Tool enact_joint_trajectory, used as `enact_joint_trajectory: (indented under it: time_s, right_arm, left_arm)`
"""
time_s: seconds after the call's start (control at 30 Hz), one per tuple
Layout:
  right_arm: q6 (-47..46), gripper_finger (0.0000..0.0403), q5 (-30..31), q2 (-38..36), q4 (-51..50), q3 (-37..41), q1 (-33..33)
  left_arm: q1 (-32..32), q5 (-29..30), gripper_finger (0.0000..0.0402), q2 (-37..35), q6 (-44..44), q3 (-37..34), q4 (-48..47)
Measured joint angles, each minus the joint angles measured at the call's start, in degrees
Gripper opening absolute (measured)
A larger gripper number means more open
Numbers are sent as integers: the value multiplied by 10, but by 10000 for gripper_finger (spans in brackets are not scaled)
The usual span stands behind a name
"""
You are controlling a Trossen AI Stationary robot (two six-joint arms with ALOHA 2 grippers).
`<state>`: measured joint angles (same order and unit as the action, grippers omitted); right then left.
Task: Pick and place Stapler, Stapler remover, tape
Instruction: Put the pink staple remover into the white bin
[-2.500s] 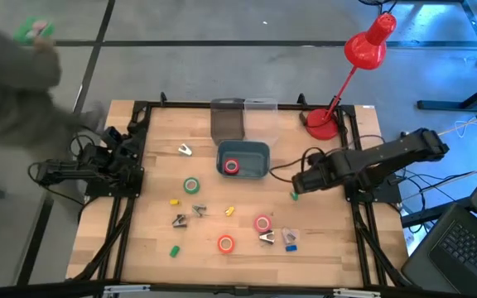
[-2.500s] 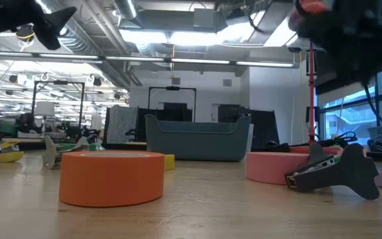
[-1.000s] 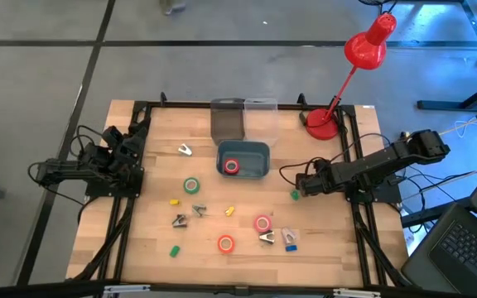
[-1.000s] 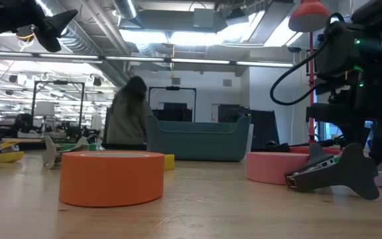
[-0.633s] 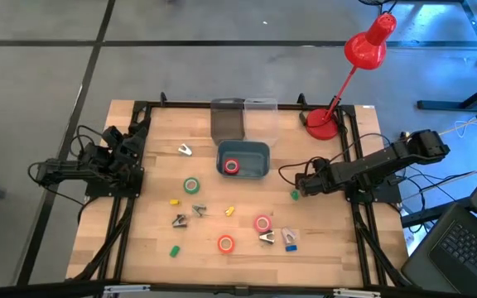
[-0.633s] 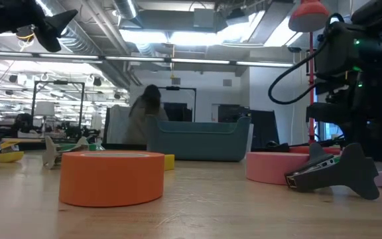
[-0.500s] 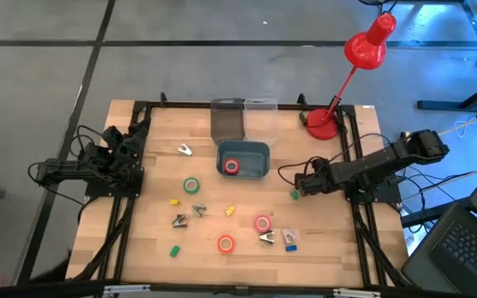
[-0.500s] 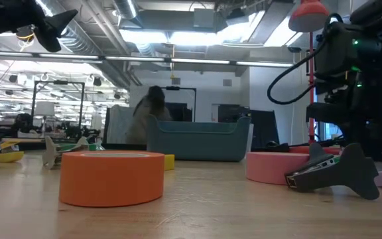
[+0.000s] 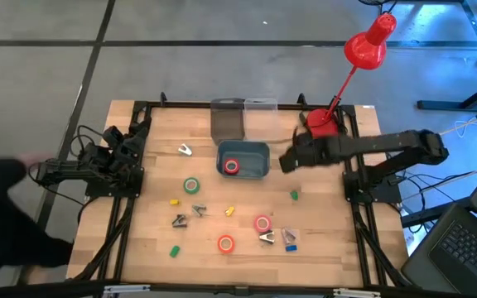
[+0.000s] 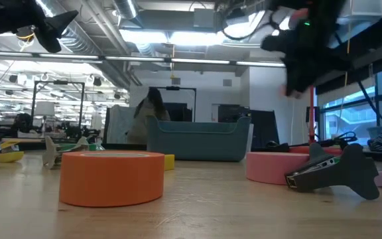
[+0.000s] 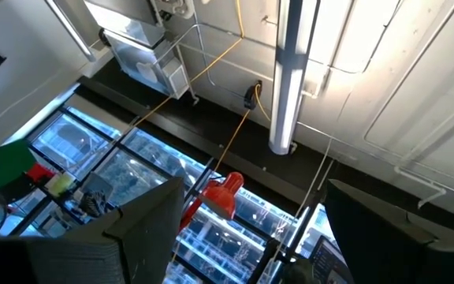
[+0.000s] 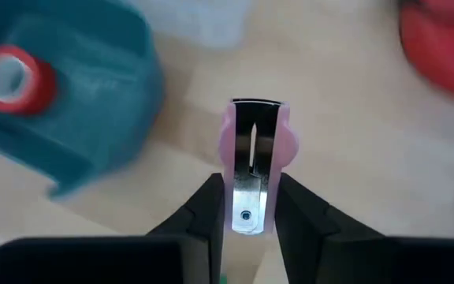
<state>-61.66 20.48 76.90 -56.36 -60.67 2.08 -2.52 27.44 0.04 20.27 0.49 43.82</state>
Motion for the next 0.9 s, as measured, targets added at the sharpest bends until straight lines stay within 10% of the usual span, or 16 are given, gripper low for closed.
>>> enact_joint_trajectory:
  time_s: [0.47, 0.9]
  right_arm:
    - [325, 83, -254, 131, 174, -135, 271]
    - [487, 83, -260, 451, -12, -455, 315]
  left_arm:
    - [0, 3, 297, 0, -11, 0, -6]
    - [0, 16, 297, 0, -15, 0, -7]
